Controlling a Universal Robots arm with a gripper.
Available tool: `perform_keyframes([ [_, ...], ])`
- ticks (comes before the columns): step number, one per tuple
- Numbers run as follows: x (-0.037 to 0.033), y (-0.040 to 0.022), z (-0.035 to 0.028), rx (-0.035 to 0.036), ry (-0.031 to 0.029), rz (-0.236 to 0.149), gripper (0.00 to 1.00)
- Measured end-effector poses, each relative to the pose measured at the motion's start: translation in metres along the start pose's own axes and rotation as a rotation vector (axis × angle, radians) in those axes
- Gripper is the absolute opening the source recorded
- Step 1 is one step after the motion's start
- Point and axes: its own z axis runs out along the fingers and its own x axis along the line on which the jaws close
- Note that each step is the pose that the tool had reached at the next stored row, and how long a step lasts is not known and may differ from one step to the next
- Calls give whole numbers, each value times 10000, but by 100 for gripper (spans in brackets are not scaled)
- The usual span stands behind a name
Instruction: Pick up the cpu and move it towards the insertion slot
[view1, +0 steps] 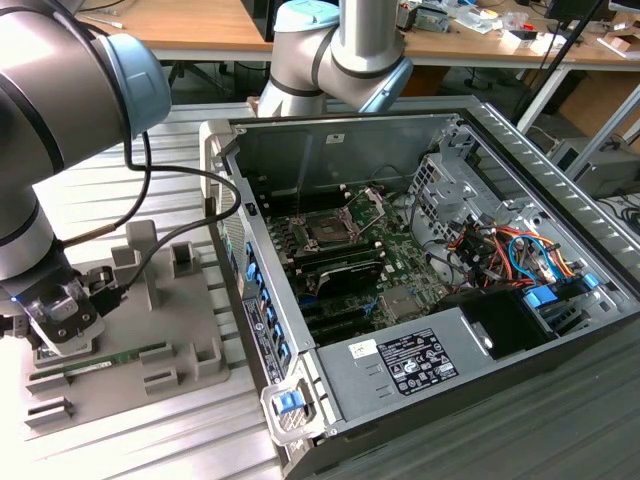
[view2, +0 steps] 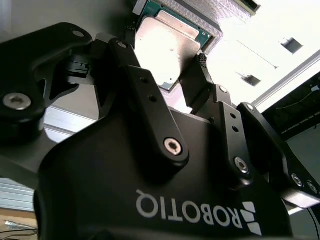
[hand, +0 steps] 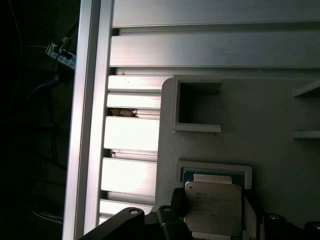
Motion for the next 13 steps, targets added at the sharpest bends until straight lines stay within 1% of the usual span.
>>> perform_keyframes([
  [13, 0, 3, -42, 1, 3, 1, 55],
])
